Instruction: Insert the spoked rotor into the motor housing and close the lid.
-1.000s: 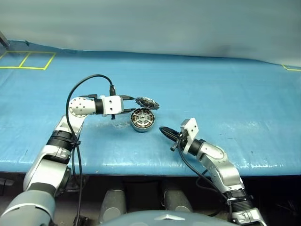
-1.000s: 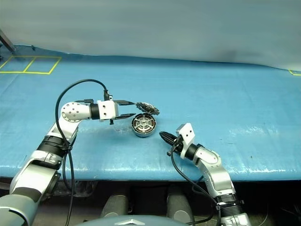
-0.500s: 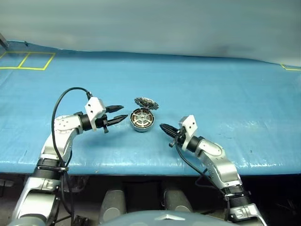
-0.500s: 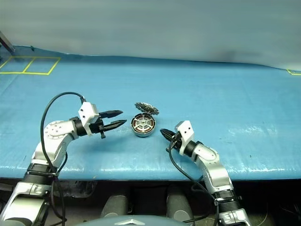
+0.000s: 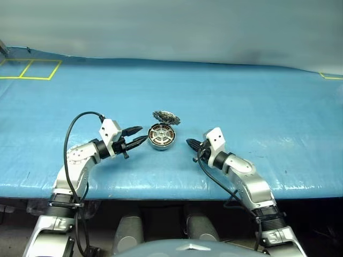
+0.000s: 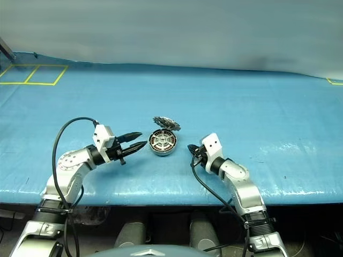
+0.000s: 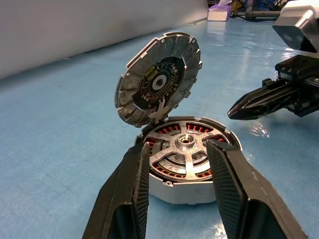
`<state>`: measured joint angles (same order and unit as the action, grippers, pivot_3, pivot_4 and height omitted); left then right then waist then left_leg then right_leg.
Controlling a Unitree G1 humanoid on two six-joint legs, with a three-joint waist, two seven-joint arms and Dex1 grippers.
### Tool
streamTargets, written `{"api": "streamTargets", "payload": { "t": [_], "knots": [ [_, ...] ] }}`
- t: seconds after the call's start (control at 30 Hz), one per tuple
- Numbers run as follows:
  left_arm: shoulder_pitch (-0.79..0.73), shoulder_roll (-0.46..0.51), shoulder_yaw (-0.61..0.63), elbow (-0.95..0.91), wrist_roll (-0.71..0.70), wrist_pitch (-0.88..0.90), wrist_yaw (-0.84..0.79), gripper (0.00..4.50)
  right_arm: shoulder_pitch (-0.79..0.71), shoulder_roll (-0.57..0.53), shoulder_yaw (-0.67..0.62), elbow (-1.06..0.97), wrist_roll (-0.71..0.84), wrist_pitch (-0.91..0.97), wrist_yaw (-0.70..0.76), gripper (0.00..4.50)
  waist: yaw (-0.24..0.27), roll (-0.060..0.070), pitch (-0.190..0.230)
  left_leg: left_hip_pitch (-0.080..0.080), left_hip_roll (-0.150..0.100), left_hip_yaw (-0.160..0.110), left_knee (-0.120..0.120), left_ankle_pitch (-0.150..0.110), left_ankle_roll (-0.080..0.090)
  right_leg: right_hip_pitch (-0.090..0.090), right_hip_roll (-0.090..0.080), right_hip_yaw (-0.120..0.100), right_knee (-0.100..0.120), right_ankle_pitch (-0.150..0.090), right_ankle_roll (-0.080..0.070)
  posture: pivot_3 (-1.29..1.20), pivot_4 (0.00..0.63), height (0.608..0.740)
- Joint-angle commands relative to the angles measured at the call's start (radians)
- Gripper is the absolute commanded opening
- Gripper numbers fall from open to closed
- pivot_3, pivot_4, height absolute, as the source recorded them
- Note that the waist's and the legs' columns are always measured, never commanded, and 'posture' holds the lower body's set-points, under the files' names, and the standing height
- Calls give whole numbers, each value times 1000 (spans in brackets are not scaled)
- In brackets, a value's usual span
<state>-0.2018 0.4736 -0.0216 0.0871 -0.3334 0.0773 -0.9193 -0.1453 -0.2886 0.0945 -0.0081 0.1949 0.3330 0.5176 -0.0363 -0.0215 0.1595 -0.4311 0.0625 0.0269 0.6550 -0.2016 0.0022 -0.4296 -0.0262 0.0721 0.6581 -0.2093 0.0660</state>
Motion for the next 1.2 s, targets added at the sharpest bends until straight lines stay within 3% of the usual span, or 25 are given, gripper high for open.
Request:
{"api": "streamTargets", "payload": {
  "t": [0.03, 0.3, 0.53, 0.87, 1.2],
  "knots": [
    [-1, -5, 26, -40, -11, -25, 9, 1935, -18, 3, -31, -49, 7, 4, -25, 0, 0, 0, 0, 0, 0, 0, 0, 0, 0, 0, 0, 0, 0, 0, 0, 0, 150, 740],
    [0, -18, 23, -33, -2, -35, 17, 1935, -58, 34, -54, -75, 15, 21, -87, 0, -2, 0, 0, 0, 0, 0, 0, 0, 0, 0, 0, 0, 0, 0, 0, 0, 150, 740],
    [-4, -25, 24, -21, 9, -51, 34, 1935, -237, 67, -83, -30, -28, 6, -202, 0, -2, 0, 0, 0, 0, 1, -1, 0, 0, 0, 0, 0, 0, 0, 0, 0, 150, 740],
    [-11, -1, 23, -23, -11, -39, -10, 1935, -488, 80, -61, 200, 86, 87, 23, 0, -3, 0, 0, 0, 0, 0, -6, 0, 0, -1, 0, 0, -2, -1, -2, 0, 150, 740],
    [-1, 5, 35, 4, -52, 15, -58, 1935, -517, 82, -9, 225, 96, 154, 150, 0, -4, 1, 0, 0, 0, 0, -7, 0, 0, -1, 0, 0, -2, -1, -2, 0, 150, 740]
  ]
}}
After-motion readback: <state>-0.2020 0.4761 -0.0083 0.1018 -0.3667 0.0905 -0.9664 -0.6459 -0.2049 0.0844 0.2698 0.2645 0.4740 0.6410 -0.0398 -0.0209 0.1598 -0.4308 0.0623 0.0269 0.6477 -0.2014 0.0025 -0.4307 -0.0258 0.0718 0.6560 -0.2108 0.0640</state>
